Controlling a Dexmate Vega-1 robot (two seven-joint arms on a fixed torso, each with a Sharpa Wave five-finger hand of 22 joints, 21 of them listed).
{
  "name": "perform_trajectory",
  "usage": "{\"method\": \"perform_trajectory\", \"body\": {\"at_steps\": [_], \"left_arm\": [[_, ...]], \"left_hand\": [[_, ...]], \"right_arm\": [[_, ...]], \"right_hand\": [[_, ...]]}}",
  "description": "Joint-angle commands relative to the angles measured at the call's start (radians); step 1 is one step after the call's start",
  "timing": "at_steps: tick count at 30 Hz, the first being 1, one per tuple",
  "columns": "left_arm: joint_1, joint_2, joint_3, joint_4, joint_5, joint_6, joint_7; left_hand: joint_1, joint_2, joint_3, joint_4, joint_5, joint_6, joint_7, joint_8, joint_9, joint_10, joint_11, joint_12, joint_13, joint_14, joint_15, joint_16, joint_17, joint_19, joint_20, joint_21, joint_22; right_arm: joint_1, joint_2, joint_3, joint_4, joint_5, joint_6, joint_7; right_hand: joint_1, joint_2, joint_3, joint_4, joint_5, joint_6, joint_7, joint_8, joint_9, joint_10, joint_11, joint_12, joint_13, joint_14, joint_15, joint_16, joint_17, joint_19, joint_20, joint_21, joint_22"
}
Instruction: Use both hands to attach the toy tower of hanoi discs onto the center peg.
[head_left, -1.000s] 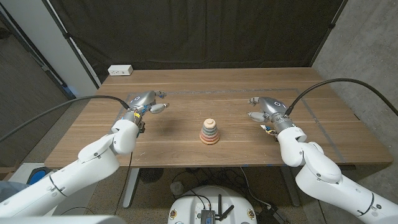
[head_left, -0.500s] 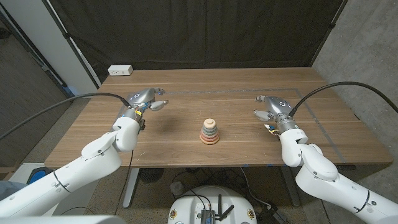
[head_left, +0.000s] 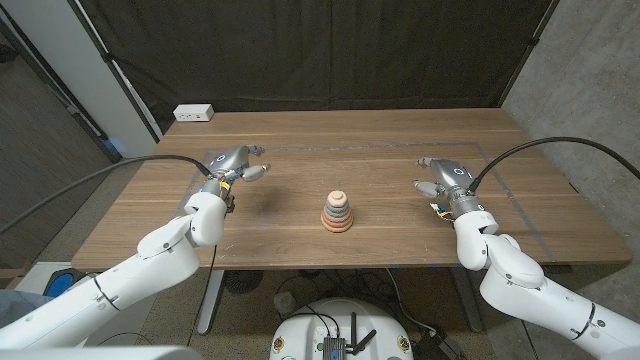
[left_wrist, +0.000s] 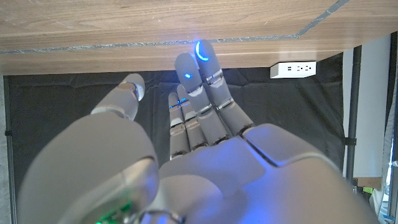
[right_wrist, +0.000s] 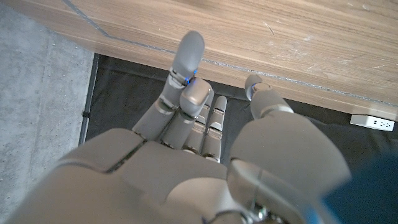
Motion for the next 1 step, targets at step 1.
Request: {"method": "perform_trajectory", "body": {"at_steps": [1], "left_arm": [[0.0,0.001,0.012,0.003,0.004,-0.003,0.015]], "left_hand": [[-0.01,-0.001,0.008,-0.002,-0.001,0.001,0.001,0.008,0.0,0.0,0.002,0.005,0.003,0.009,-0.084,-0.001,0.0,0.012,-0.091,-0.002,0.001]], "right_arm": [[0.011,-0.014,-0.01,0.034,0.042,0.035,-0.034]], "right_hand": [[0.0,-0.003,0.008,-0.002,0.004,-0.006,-0.005,0.0,-0.001,0.008,0.0,0.004,0.001,0.0,-0.021,-0.001,0.004,-0.008,-0.021,-0.003,0.002]]}}
